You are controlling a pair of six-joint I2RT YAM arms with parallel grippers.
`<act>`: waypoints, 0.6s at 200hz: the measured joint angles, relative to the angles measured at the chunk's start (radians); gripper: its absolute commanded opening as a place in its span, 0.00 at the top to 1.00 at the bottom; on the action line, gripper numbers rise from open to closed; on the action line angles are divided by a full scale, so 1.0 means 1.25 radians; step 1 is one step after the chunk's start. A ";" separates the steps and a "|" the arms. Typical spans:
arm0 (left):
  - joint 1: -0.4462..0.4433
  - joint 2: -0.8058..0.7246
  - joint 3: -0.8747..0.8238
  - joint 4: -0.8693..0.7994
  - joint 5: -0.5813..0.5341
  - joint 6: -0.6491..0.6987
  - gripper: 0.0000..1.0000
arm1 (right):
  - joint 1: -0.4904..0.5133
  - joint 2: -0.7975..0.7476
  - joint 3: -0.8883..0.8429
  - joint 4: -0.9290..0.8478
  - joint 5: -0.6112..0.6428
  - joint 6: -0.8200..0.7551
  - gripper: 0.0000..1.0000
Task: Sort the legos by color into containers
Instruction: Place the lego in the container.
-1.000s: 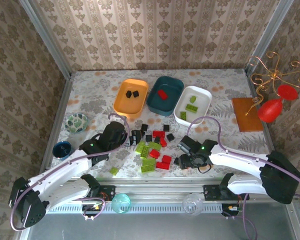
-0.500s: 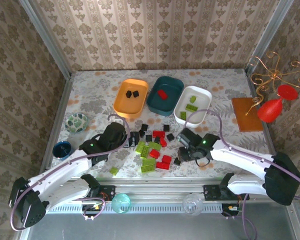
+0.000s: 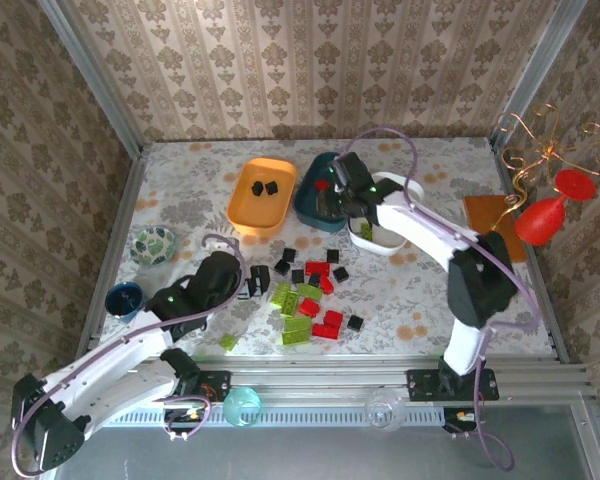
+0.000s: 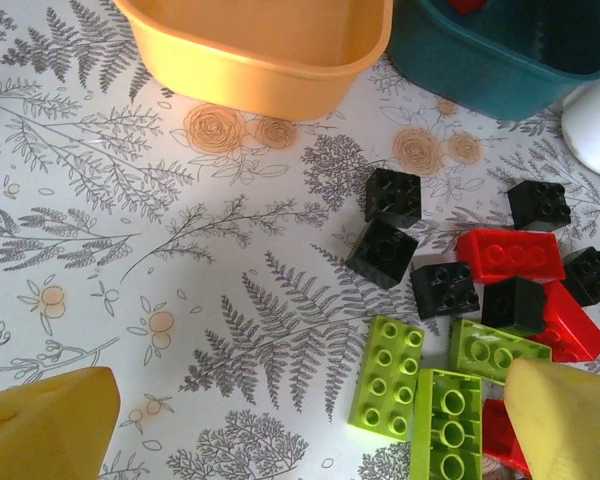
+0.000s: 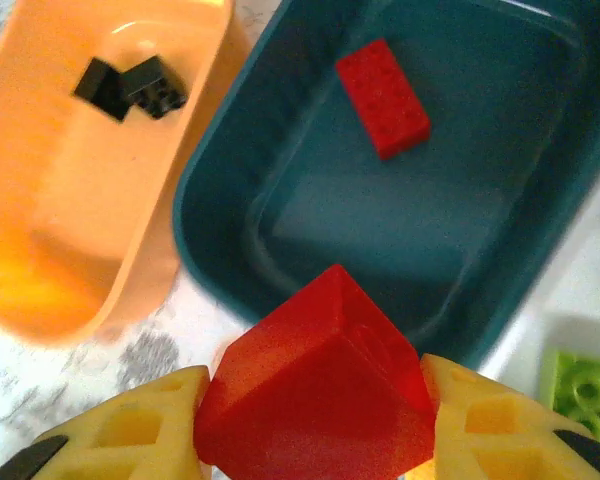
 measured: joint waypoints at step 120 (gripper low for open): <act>-0.012 -0.056 -0.053 -0.127 0.009 -0.135 0.00 | -0.013 0.178 0.205 -0.061 0.020 -0.024 0.28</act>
